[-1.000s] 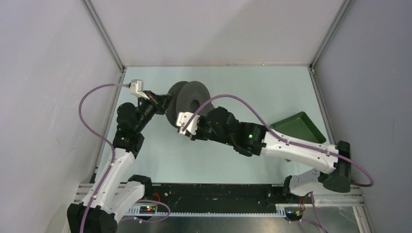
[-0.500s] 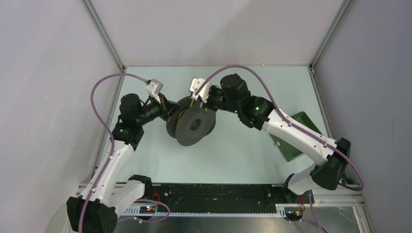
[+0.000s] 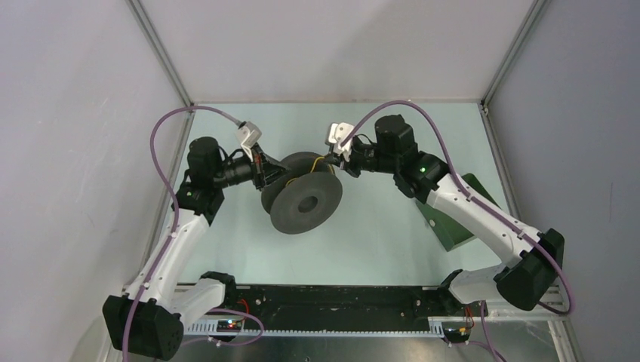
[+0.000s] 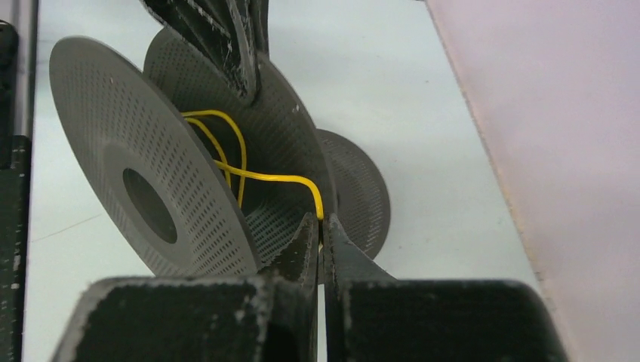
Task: Wrap the cables
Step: Wrap the cable around the cable reel.
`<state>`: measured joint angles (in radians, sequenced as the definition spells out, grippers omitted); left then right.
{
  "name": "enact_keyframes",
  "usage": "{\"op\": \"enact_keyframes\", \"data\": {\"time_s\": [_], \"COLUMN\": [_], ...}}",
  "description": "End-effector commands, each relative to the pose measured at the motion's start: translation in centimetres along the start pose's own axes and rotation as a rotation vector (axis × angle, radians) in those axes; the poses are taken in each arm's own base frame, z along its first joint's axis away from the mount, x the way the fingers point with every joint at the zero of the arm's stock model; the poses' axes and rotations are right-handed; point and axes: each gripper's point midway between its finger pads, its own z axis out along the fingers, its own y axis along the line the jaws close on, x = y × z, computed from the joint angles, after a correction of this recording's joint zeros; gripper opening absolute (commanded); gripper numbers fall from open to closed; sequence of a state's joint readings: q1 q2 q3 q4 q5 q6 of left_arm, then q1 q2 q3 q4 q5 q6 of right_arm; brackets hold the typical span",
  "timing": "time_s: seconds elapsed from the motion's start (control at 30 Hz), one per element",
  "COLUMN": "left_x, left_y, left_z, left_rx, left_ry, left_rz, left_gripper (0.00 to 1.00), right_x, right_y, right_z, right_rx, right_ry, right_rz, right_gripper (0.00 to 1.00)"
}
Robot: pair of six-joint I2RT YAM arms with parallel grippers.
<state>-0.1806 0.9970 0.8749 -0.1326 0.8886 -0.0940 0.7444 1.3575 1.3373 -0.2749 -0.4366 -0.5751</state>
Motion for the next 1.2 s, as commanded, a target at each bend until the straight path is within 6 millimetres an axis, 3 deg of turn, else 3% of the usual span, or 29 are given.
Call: {"op": "enact_keyframes", "data": {"time_s": [0.0,0.03,0.37,0.93,1.17], "left_x": [-4.8,-5.3,-7.5,-11.7,-12.7], "left_y": [-2.8,-3.1,-4.1,-5.4,-5.1], "left_z": [-0.7,-0.8,-1.2,-2.3,-2.7], "left_rx": [0.117,0.130,0.161,0.218,0.227], "left_ry": [-0.113,-0.131,-0.202,-0.415,-0.538], "left_rz": [0.088,0.105,0.092,-0.036,-0.121], "left_gripper": [0.00,0.00,0.00,0.00,0.00], "right_x": [-2.0,-2.3,-3.4,-3.1,-3.5], "right_y": [0.9,0.2,0.2,-0.5,-0.6], "right_z": [-1.0,-1.2,-2.7,-3.1,-3.8], "right_rx": [-0.056,-0.037,-0.050,0.032,0.041], "right_ry": [-0.162,-0.198,-0.421,-0.568,-0.671], "right_rz": [0.068,0.068,0.357,0.487,0.500], "right_gripper": [0.00,0.00,0.00,0.00,0.00]}}
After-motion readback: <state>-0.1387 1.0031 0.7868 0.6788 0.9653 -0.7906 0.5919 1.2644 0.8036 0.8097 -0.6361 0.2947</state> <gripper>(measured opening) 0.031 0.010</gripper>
